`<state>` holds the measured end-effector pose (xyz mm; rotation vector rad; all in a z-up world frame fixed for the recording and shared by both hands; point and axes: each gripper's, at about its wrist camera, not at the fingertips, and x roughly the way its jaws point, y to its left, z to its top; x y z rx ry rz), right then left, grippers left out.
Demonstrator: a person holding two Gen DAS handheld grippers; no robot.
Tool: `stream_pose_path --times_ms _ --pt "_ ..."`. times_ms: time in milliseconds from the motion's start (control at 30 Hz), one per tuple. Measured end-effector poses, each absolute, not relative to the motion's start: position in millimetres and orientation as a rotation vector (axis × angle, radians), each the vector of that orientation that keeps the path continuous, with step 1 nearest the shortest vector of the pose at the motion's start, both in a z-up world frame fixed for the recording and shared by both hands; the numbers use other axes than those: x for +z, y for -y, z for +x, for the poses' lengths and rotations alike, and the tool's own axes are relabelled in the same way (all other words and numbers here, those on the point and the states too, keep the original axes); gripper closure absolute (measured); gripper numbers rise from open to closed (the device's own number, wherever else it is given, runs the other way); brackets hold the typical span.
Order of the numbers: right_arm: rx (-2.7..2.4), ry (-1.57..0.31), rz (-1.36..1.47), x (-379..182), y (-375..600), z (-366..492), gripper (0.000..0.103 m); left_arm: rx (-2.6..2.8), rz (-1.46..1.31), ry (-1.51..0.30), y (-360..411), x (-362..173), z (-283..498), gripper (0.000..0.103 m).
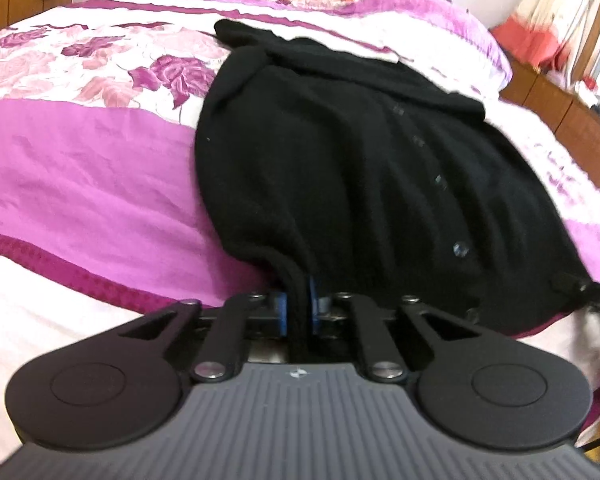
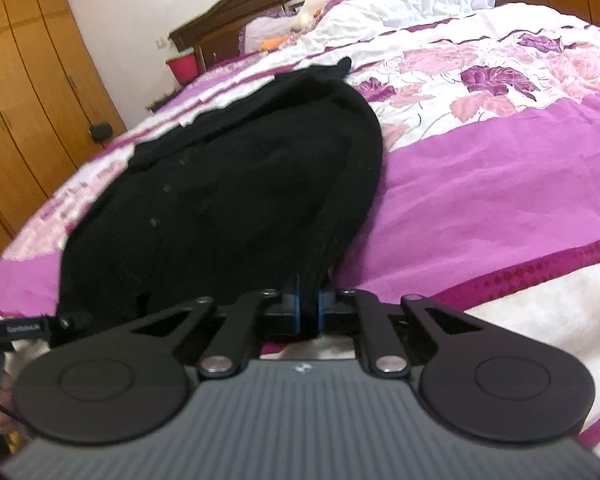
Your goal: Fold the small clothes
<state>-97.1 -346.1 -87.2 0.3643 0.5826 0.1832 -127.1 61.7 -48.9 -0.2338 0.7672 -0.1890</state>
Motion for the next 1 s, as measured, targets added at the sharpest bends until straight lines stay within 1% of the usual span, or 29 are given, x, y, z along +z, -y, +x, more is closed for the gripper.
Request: stream_pose_path --times_ms 67,233,500,767,1000 --pt "0.2 -0.557 0.413 -82 351 -100 0.093 -0.204 -0.26 -0.739 -65 -41 -131 0.095" --pt "0.223 -0.485 0.472 -65 355 -107 0.094 -0.161 -0.3 -0.659 -72 -17 -145 0.095" --pt "0.219 -0.398 0.48 -40 355 -109 0.094 -0.157 -0.299 -0.511 -75 23 -161 0.095" --pt "0.22 -0.301 0.519 -7 355 -80 0.094 -0.142 -0.369 -0.427 -77 67 -128 0.095" --pt "0.22 -0.222 0.546 23 355 -40 0.094 -0.061 -0.467 -0.358 -77 105 -84 0.095"
